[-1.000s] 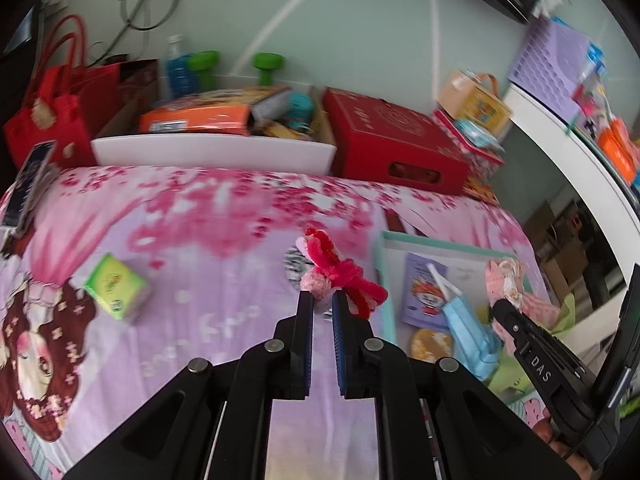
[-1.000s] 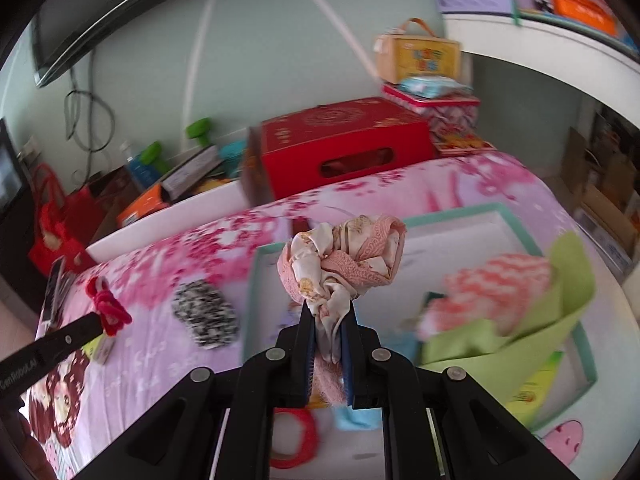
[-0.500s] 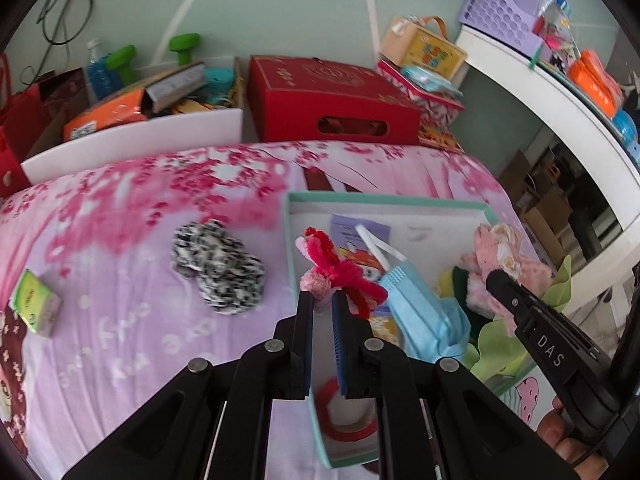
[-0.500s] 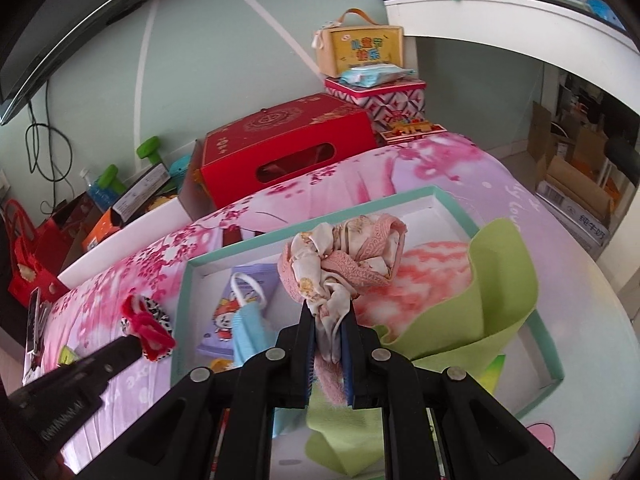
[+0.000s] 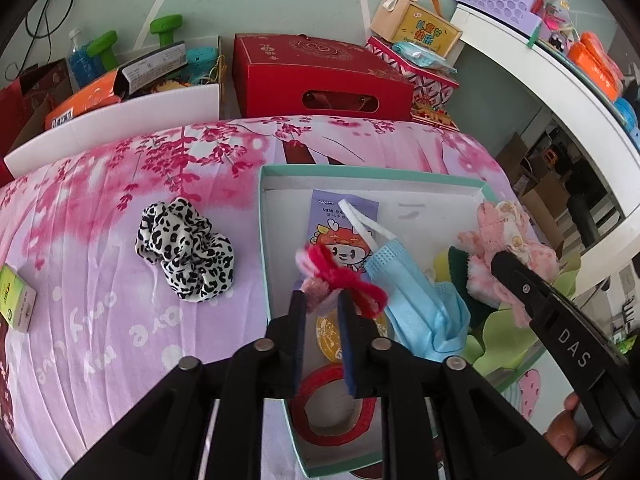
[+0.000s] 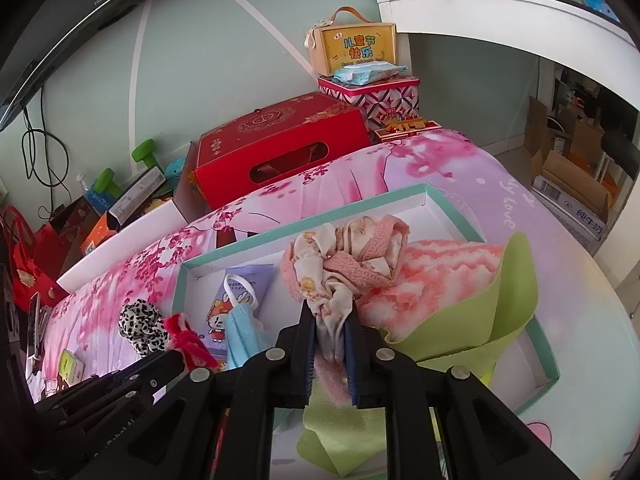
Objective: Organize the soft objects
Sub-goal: 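Lower the hair tie and floral cloth into the tray and open both grippers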
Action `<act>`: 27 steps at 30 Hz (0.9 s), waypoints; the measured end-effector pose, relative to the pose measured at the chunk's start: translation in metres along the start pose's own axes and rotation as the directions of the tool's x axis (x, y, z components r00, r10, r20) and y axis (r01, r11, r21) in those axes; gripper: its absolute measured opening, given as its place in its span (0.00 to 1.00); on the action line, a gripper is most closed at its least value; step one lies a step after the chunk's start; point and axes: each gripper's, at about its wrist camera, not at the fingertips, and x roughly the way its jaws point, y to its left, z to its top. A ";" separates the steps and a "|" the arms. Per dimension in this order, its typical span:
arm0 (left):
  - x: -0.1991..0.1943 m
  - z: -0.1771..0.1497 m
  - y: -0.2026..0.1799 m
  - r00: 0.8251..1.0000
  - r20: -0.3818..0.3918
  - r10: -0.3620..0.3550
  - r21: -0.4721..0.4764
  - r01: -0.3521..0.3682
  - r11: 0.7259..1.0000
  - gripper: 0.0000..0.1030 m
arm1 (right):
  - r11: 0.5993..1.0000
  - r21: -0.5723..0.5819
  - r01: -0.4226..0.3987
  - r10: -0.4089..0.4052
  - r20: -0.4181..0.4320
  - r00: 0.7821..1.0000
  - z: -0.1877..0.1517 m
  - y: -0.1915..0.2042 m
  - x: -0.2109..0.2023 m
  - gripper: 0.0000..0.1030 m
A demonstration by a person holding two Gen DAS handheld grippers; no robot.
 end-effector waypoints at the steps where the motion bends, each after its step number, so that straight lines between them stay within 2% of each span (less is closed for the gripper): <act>1: -0.001 0.000 0.001 1.000 -0.001 0.002 -0.004 -0.002 1.000 0.21 | 1.000 0.001 -0.005 0.005 0.000 1.000 0.000 0.000 0.000 0.15; 5: -0.003 0.001 0.003 1.000 0.001 0.012 -0.010 -0.012 1.000 0.32 | 1.000 0.003 -0.012 0.012 0.000 1.000 0.000 0.001 0.000 0.19; 8: -0.007 0.002 0.006 1.000 0.007 0.019 -0.019 -0.019 1.000 0.39 | 1.000 0.000 -0.016 0.016 -0.007 1.000 0.000 0.002 0.000 0.32; 10: -0.010 0.003 0.009 0.999 0.012 0.030 -0.028 -0.029 0.999 0.45 | 1.000 0.000 -0.019 0.019 -0.004 1.000 0.000 0.003 0.000 0.48; 12: -0.012 0.005 0.012 0.999 0.017 0.045 -0.044 -0.045 0.998 0.54 | 1.000 -0.006 -0.022 0.022 0.000 1.000 0.000 0.005 -0.002 0.58; 14: -0.013 0.005 0.016 0.998 0.019 0.066 -0.060 -0.065 0.996 0.60 | 1.000 -0.016 -0.022 0.022 0.003 1.000 0.000 0.007 -0.003 0.62; 16: -0.014 0.006 0.021 0.995 0.015 0.101 -0.066 -0.100 0.993 0.64 | 0.999 -0.033 -0.009 0.009 0.006 1.000 0.000 0.010 -0.003 0.73; 18: -0.014 0.005 0.027 0.992 0.014 0.125 -0.079 -0.123 0.989 0.64 | 0.999 -0.047 0.002 -0.001 0.008 1.000 0.000 0.013 -0.004 0.80; 21: -0.014 0.005 0.037 0.989 0.010 0.146 -0.113 -0.144 0.983 0.65 | 0.999 -0.054 0.000 0.000 0.008 1.000 0.000 0.015 -0.003 0.83; 22: -0.014 0.005 0.040 0.987 0.011 0.158 -0.123 -0.155 0.980 0.70 | 0.998 -0.057 0.001 0.000 0.008 1.000 0.000 0.016 -0.003 0.86; 23: -0.015 0.005 0.042 0.986 0.012 0.169 -0.130 -0.166 0.977 0.79 | 0.998 -0.060 0.002 -0.002 0.008 1.000 0.000 0.016 -0.003 0.89; 25: -0.016 0.005 0.048 0.981 0.023 0.193 -0.142 -0.188 0.972 0.85 | 0.998 -0.067 0.002 -0.002 0.007 1.000 0.000 0.017 -0.002 1.00; 27: -0.018 0.004 0.052 0.977 0.030 0.212 -0.154 -0.205 0.966 0.87 | 0.997 -0.074 -0.001 0.002 0.011 1.000 0.000 0.019 -0.003 1.00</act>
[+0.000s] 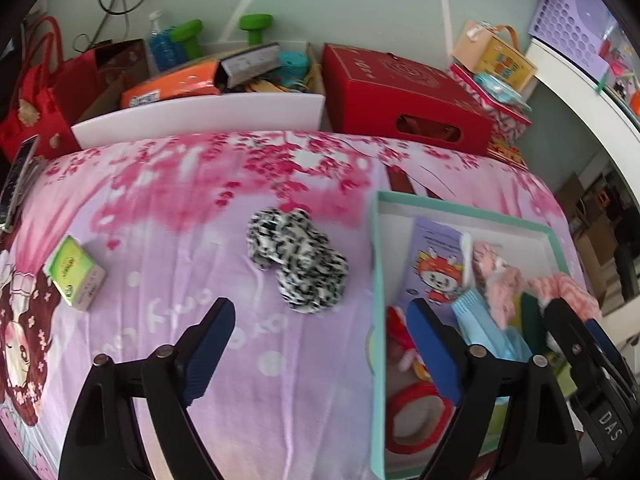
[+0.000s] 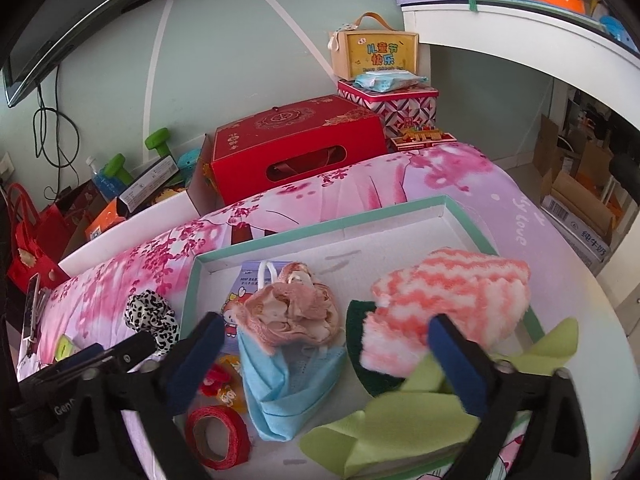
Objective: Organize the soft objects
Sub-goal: 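Lower the hair tie and floral cloth into the tray and open both grippers, then move both tools back over the green tissue pack and leopard scrunchie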
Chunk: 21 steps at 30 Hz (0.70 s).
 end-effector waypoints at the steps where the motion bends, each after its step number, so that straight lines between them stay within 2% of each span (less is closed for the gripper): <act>1: 0.000 0.000 0.002 1.000 0.004 0.011 -0.007 -0.011 1.000 0.90 | 1.000 -0.004 0.002 -0.002 0.005 1.000 0.000 0.001 0.000 1.00; 5: 0.001 0.002 0.012 0.999 0.007 0.049 -0.034 -0.049 0.998 0.91 | 1.000 -0.008 0.010 -0.010 0.003 1.000 0.000 0.002 0.000 1.00; 21: -0.004 0.007 0.041 0.996 -0.011 0.089 -0.090 -0.089 0.992 0.92 | 1.000 -0.019 0.018 -0.018 -0.005 1.000 -0.001 0.010 0.003 1.00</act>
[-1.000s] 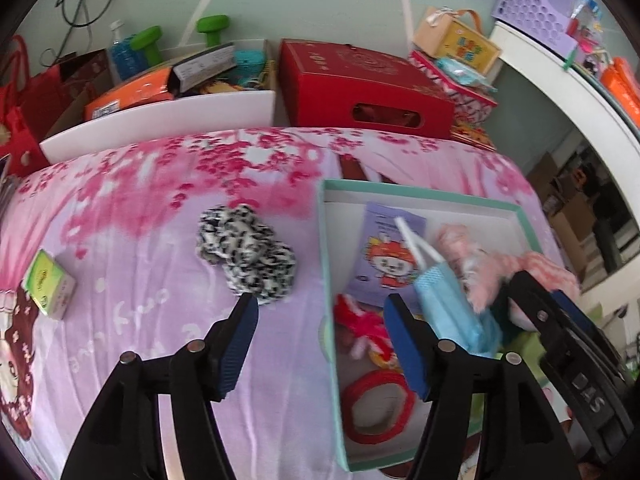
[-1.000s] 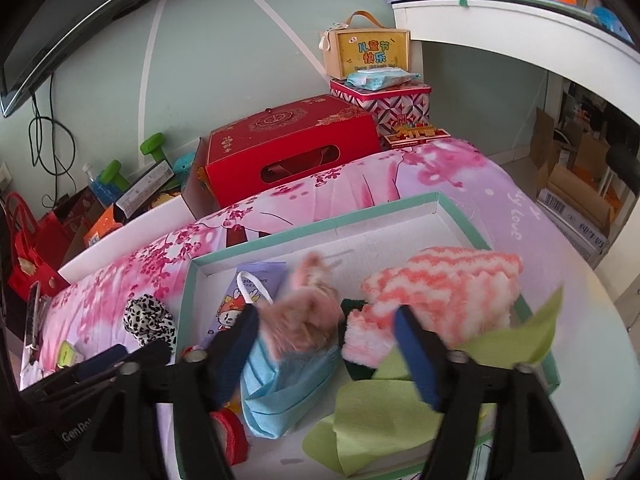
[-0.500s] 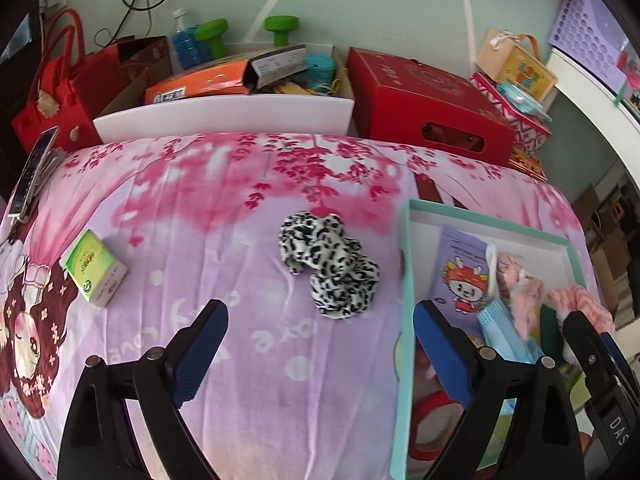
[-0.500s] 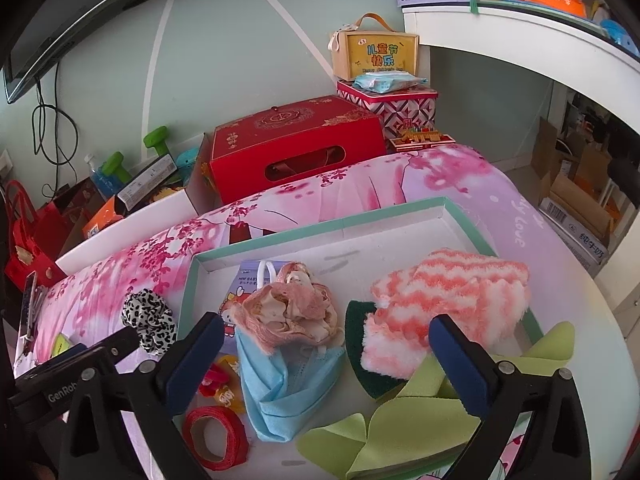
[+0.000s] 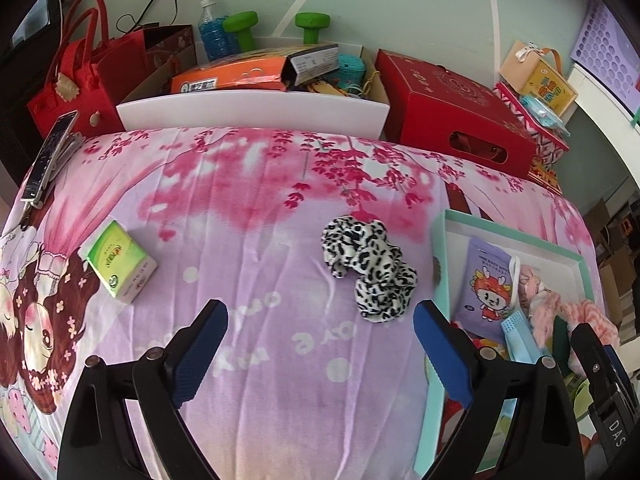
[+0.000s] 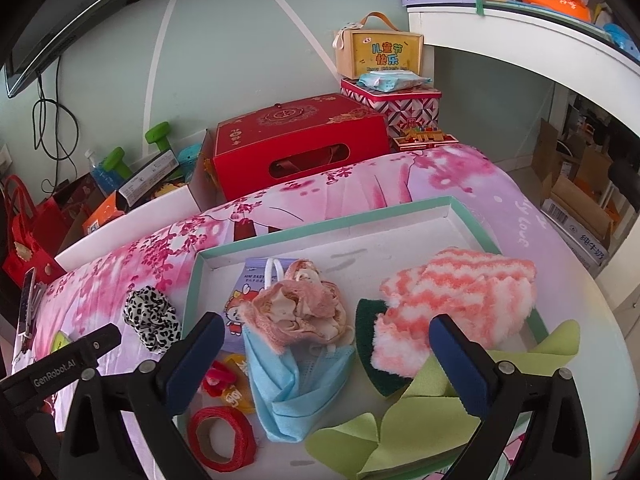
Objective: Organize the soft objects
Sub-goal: 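Move both tools back over the green tissue pack and leopard scrunchie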
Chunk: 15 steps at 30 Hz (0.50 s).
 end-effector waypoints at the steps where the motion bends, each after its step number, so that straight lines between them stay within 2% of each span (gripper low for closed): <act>1: 0.000 0.000 0.002 1.000 -0.001 0.004 -0.002 -0.004 1.000 0.92 | 1.000 -0.001 -0.001 0.001 -0.001 1.000 0.000 0.001 0.000 1.00; 8: -0.005 0.005 0.029 1.000 0.002 0.020 -0.047 -0.020 0.999 0.92 | 1.000 -0.018 0.000 0.000 -0.013 1.000 -0.001 0.013 0.001 1.00; 15: -0.012 0.007 0.091 0.994 -0.003 0.113 -0.173 -0.112 0.979 0.92 | 0.995 -0.083 -0.062 0.061 -0.014 0.998 -0.004 0.048 -0.003 1.00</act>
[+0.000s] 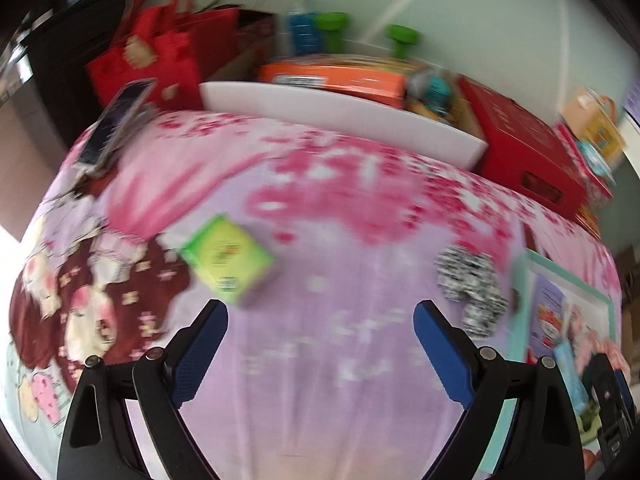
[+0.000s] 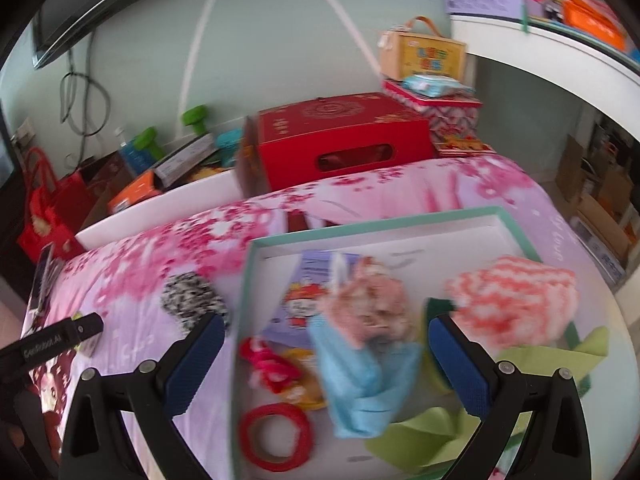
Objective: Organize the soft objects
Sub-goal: 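Move both tools back over the green tissue pack and leopard scrunchie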
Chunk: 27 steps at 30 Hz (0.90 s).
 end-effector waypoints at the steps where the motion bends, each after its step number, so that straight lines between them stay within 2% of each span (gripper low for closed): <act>1: 0.000 0.001 0.010 1.000 -0.004 0.006 -0.022 -0.006 1.000 0.92 | 1.000 -0.014 -0.006 0.006 -0.002 1.000 0.000 0.006 0.000 1.00; 7: -0.002 0.003 0.071 0.998 -0.020 0.052 -0.147 -0.054 0.988 0.92 | 0.997 -0.063 -0.040 0.038 -0.023 0.999 -0.006 0.040 0.006 1.00; 14: -0.010 -0.006 0.112 0.996 -0.029 0.080 -0.200 -0.084 0.976 0.92 | 0.986 -0.124 -0.108 0.104 -0.038 0.994 -0.018 0.084 0.008 1.00; 17: -0.011 -0.007 0.121 0.997 -0.032 0.072 -0.213 -0.078 0.974 0.92 | 0.980 -0.153 -0.127 0.122 -0.043 0.992 -0.022 0.100 0.010 1.00; 21: -0.009 -0.006 0.123 0.998 -0.034 0.058 -0.206 -0.064 0.977 0.92 | 0.974 -0.194 -0.114 0.107 -0.047 0.993 -0.028 0.119 0.015 1.00; 27: -0.003 -0.004 0.121 1.000 -0.014 0.011 -0.193 -0.013 0.981 0.92 | 0.971 -0.202 -0.125 0.119 -0.043 0.992 -0.032 0.128 0.020 1.00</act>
